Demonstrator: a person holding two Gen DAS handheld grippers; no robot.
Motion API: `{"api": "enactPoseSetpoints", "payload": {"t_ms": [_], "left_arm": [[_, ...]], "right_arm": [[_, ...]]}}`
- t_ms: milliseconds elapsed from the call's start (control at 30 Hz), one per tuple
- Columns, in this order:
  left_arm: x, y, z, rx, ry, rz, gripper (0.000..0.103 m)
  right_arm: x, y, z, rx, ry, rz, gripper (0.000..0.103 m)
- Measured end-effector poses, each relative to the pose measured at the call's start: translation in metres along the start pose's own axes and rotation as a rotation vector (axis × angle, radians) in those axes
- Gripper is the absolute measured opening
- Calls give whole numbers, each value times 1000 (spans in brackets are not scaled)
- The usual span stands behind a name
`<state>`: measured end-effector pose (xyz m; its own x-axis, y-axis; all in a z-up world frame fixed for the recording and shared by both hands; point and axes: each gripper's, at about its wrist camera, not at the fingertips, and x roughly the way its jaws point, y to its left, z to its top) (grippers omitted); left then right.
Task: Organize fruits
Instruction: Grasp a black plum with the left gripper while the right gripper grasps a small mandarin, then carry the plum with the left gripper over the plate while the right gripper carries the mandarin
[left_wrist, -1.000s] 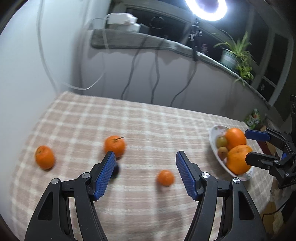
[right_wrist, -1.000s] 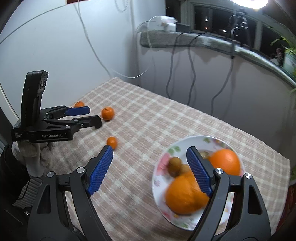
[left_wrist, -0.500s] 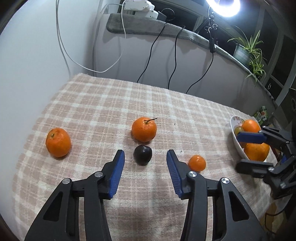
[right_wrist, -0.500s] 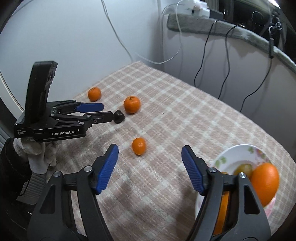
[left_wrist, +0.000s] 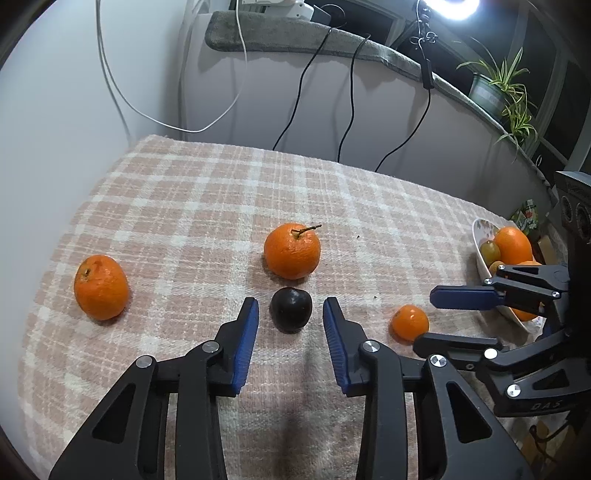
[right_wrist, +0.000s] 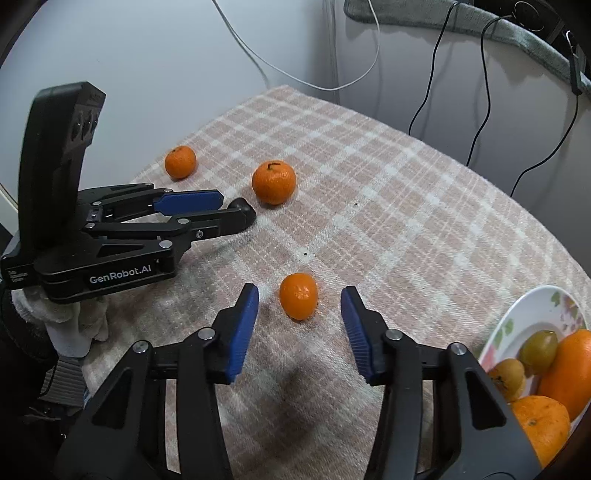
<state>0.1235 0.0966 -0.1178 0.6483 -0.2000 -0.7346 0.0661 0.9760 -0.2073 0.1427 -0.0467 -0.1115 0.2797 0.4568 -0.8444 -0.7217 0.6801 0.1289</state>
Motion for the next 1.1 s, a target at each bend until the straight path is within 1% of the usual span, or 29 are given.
{"api": "enactPoseSetpoints", "payload": {"t_ms": [133,200,300,400,500,667,867,1100], "left_arm": [[3,-1,-1,8,7,0,34],[4,-2,0,14,9,1,32],[6,-3,0,21,13,2,32],[8,-4,1,30,18,6,28],[10,-6,2,39,21,11,27],[12,-7,3,38,22,20,22],[13,-8,3,44,18,25,21],[8,-7,0,40,-7,19,21]], "right_arm": [[4,-1,0,1,9,0,47],[6,-2,0,3,14,0,44],[8,-2,0,4,17,1,42],[10,-2,0,1,20,1,41],[14,0,0,-8,25,-3,36],[17,0,-1,-9,34,-11,34],[18,0,-1,-12,34,-18,25],[13,0,-1,-8,17,-18,24]]}}
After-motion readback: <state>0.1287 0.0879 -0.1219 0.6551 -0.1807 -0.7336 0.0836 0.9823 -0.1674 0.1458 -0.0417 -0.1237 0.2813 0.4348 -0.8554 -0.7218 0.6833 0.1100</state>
